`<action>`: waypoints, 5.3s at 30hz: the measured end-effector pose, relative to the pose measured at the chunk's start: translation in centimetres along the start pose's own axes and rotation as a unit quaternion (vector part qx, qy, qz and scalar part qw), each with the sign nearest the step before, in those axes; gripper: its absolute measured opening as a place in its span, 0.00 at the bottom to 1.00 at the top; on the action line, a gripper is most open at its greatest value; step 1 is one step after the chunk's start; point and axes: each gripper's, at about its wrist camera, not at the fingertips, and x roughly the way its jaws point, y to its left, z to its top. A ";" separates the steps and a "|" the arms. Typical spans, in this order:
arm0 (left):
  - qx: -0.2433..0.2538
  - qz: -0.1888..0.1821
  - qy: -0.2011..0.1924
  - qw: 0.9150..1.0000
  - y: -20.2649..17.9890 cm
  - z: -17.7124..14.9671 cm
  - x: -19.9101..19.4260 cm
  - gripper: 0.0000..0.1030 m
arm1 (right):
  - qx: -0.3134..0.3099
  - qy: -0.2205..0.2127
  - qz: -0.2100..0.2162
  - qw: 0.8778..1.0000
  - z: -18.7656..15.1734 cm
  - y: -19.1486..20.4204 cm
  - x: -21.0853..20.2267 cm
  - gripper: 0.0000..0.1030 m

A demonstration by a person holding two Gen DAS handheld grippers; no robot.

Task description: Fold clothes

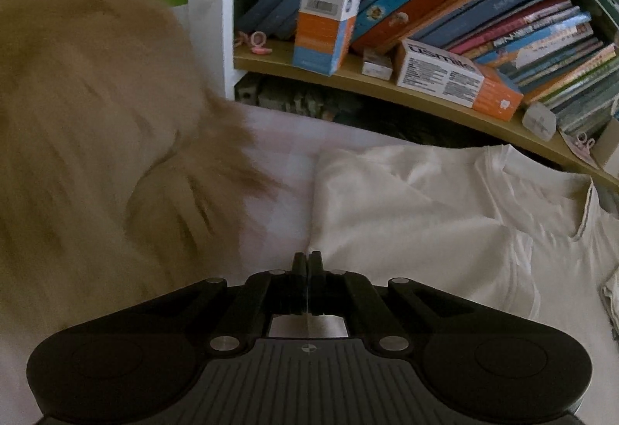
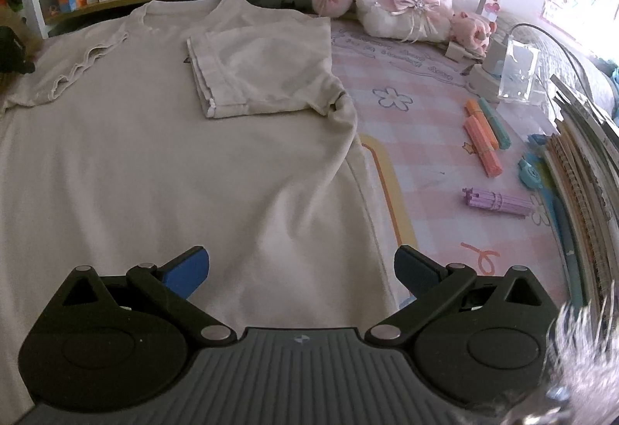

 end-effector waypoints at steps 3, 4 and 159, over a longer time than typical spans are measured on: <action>0.030 -0.002 0.006 1.000 -0.4 0.0 -0.1 0.02 | -0.004 -0.005 0.002 1.000 0.1 -0.3 0.0 1.00; 0.035 -0.006 0.008 0.999 -0.4 0.0 -0.2 0.04 | -0.005 -0.006 0.003 1.000 0.1 -0.4 0.0 1.00; -0.147 -0.256 0.255 0.921 18.2 -37.2 -28.2 0.05 | 0.228 0.245 0.264 0.904 -19.3 -12.0 -12.9 0.07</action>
